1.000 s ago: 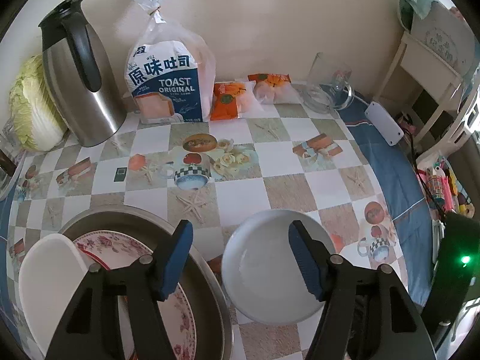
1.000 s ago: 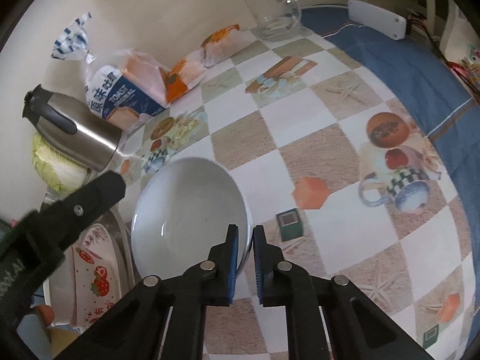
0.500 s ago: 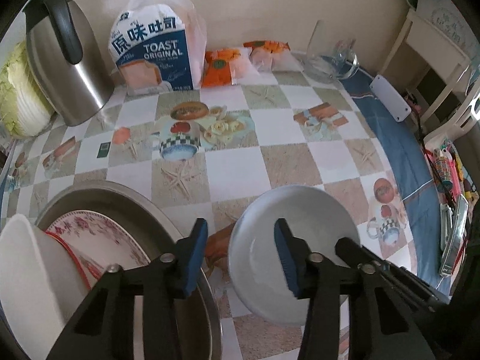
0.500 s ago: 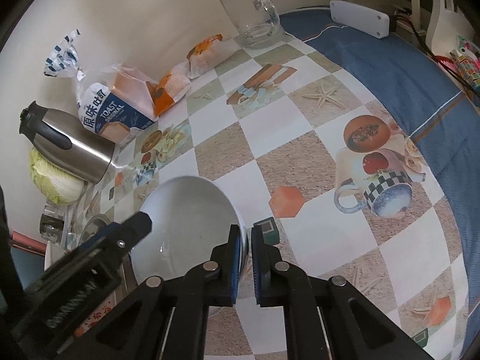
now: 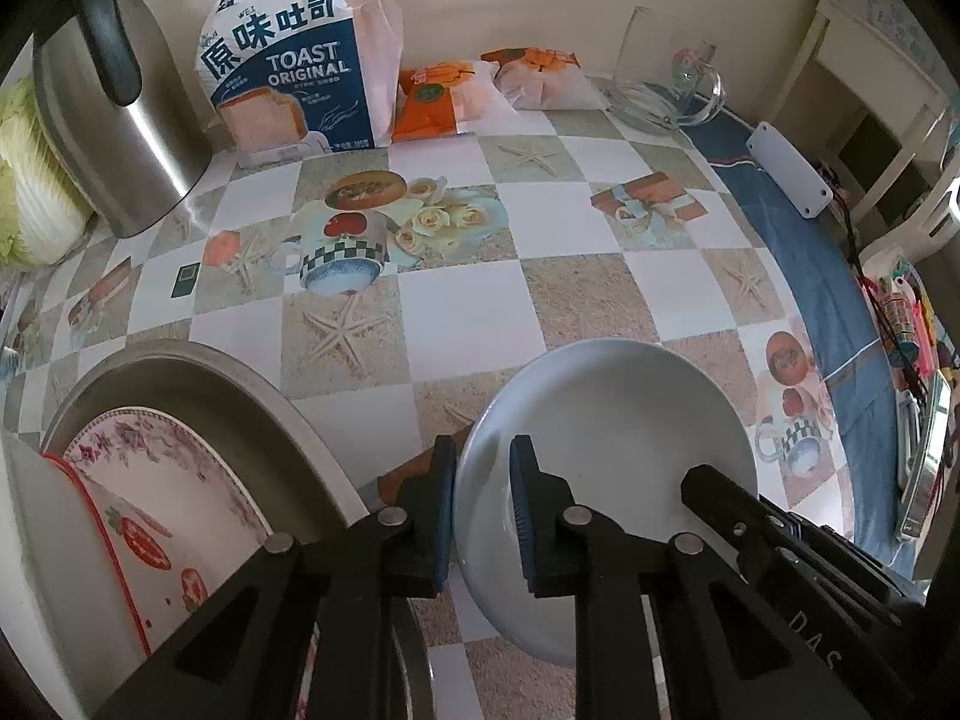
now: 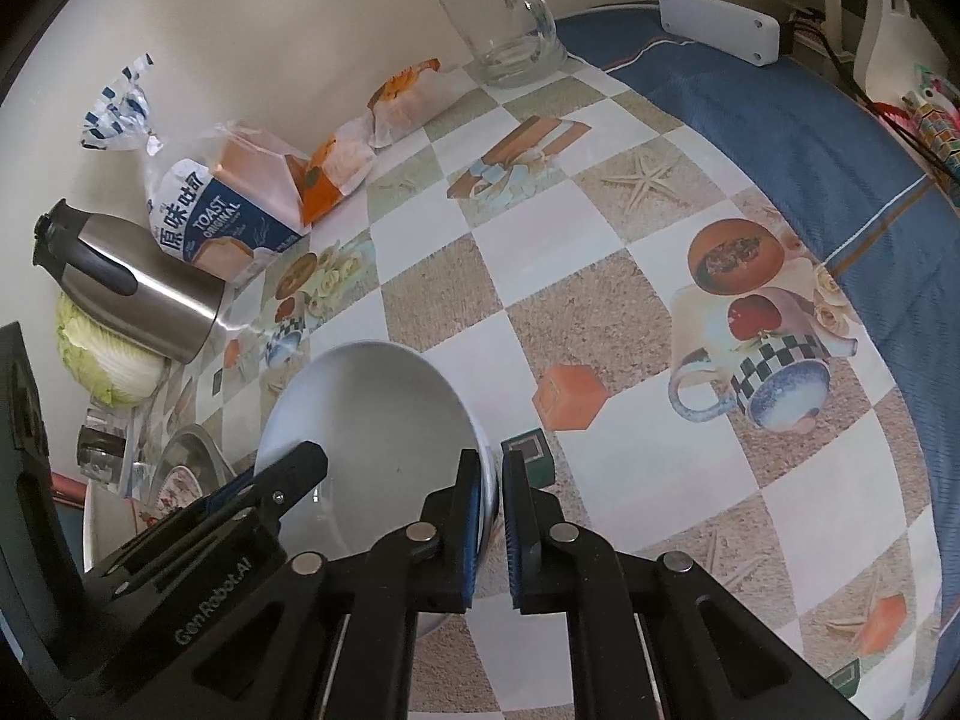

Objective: Organize plates and bowls
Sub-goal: 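Grasp the white round bowl rim with the left gripper while the right gripper grasps it too, then lift the white round bowl with both grippers and carry it over the steel basin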

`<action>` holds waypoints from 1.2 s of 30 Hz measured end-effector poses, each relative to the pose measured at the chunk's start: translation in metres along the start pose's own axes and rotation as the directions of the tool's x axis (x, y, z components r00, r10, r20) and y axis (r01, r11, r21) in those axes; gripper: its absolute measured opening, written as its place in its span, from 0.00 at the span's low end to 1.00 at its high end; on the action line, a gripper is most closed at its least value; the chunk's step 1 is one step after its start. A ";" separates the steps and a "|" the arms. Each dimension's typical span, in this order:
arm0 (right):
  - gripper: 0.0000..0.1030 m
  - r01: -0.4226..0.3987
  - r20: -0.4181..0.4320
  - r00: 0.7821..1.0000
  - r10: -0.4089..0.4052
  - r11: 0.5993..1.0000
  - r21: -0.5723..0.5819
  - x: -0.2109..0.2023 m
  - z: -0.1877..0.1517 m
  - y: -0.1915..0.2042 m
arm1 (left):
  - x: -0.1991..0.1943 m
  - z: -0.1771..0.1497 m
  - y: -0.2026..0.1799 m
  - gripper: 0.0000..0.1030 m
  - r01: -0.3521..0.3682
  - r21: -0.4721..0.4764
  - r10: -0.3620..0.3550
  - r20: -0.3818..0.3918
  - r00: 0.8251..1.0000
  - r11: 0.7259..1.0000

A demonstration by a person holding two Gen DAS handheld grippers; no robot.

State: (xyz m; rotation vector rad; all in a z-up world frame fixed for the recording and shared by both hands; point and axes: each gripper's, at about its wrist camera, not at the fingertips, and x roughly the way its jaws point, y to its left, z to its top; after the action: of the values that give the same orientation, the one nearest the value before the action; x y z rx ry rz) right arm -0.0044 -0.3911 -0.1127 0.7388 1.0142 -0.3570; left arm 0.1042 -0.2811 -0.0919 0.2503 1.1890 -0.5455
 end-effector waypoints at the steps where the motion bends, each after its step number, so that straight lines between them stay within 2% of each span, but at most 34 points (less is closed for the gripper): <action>1: 0.08 0.001 -0.002 1.000 -0.001 1.000 0.000 0.001 0.000 0.000 | 0.000 0.000 0.000 0.18 0.003 0.001 -0.003 0.001 1.000 1.000; 19: 0.08 0.012 -0.013 1.000 -0.011 1.000 0.022 0.004 0.000 -0.007 | 0.009 -0.004 -0.010 0.18 0.025 0.047 -0.025 -0.006 1.000 0.999; 36: 0.09 0.018 -0.019 1.000 -0.017 0.999 0.035 0.003 -0.001 -0.007 | 0.004 -0.006 -0.011 0.18 0.045 0.036 -0.045 0.000 0.999 0.998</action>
State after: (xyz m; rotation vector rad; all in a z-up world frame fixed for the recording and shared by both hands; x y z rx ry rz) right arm -0.0080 -0.3957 -0.1181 0.7669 1.0342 -0.3847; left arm 0.0947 -0.2883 -0.0966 0.2551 1.1870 -0.6065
